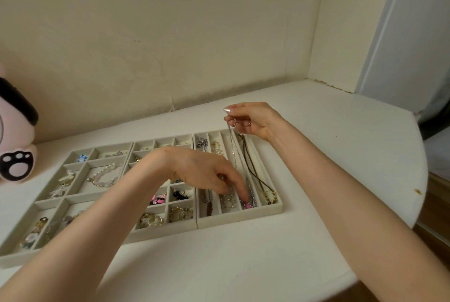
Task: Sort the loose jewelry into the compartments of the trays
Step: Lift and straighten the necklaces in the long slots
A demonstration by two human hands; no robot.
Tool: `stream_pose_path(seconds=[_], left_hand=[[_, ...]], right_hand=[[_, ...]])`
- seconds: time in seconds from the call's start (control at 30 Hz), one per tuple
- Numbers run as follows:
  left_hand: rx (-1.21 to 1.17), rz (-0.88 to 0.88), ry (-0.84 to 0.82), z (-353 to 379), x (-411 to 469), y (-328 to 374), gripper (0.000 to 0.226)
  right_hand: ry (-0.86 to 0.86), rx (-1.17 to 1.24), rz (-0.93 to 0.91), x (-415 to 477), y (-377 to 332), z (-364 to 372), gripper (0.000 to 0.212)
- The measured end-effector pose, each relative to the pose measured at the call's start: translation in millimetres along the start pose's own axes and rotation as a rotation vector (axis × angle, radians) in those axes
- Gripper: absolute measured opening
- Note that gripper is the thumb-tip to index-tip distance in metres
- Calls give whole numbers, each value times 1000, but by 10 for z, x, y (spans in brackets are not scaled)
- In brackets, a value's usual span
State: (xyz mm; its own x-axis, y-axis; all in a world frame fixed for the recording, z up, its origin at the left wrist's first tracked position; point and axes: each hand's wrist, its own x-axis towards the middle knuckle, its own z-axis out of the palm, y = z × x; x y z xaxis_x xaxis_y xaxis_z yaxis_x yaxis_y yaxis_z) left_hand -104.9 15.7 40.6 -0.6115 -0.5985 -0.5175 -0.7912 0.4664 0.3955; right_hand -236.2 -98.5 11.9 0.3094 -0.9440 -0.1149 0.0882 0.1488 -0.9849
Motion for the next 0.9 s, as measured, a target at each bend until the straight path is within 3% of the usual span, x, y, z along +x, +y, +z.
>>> stream_pose_path(seconds=[0.2, 0.47, 0.6, 0.9], left_hand=[[-3, -6, 9, -2, 8, 11, 36], [11, -5, -5, 7, -15, 31, 36], [25, -13, -6, 8, -27, 55, 35], [49, -31, 11, 14, -42, 103, 33]], right_hand=[[74, -28, -50, 29, 53, -23, 8], [41, -477, -214, 82, 163, 37, 8], [28, -694, -246, 100, 184, 68, 21], [104, -700, -318, 113, 171, 34, 11]])
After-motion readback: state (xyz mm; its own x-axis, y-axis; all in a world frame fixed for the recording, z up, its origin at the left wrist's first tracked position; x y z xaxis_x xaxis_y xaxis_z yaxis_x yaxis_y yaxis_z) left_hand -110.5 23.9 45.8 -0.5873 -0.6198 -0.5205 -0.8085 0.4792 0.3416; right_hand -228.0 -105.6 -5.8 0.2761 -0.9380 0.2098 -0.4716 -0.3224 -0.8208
